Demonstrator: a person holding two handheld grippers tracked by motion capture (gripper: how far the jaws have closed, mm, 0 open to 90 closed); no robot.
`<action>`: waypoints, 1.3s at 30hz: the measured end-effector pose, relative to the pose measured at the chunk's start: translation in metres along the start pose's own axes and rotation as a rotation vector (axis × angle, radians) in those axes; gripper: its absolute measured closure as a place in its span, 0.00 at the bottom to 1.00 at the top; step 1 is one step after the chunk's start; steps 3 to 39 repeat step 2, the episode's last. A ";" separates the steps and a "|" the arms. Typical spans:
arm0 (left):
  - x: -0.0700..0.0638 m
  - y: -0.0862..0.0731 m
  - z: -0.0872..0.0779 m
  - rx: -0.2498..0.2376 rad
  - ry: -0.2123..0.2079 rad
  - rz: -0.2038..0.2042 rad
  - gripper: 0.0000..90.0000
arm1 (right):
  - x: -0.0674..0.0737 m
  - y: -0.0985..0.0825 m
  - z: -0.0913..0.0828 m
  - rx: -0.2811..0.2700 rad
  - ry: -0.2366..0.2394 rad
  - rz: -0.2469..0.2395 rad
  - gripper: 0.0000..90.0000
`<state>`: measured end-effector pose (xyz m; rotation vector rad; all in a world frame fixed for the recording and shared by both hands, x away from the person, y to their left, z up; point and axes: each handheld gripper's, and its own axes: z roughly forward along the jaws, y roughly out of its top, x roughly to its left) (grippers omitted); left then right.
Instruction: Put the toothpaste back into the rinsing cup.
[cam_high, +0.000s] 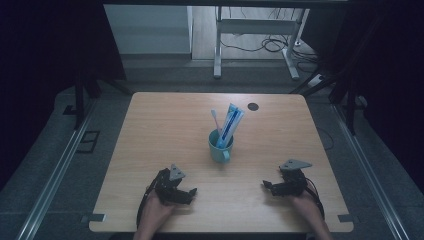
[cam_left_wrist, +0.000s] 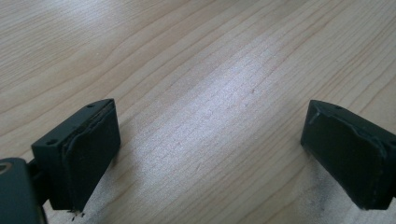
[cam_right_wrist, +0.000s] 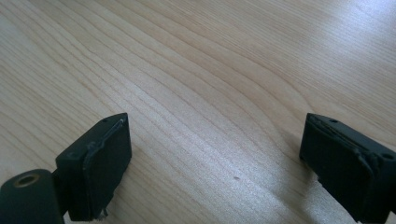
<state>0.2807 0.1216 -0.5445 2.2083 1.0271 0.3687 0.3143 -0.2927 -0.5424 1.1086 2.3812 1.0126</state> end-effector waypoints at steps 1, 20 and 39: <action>0.000 0.000 0.000 0.000 -0.001 -0.001 0.05 | 0.000 0.000 0.000 0.001 -0.001 0.002 0.10; 0.000 0.000 0.000 0.000 0.000 0.000 0.05 | 0.000 0.000 0.000 0.000 0.000 0.000 0.10; 0.000 0.000 0.000 0.000 0.000 0.000 0.05 | 0.000 0.000 0.000 0.000 0.000 0.000 0.10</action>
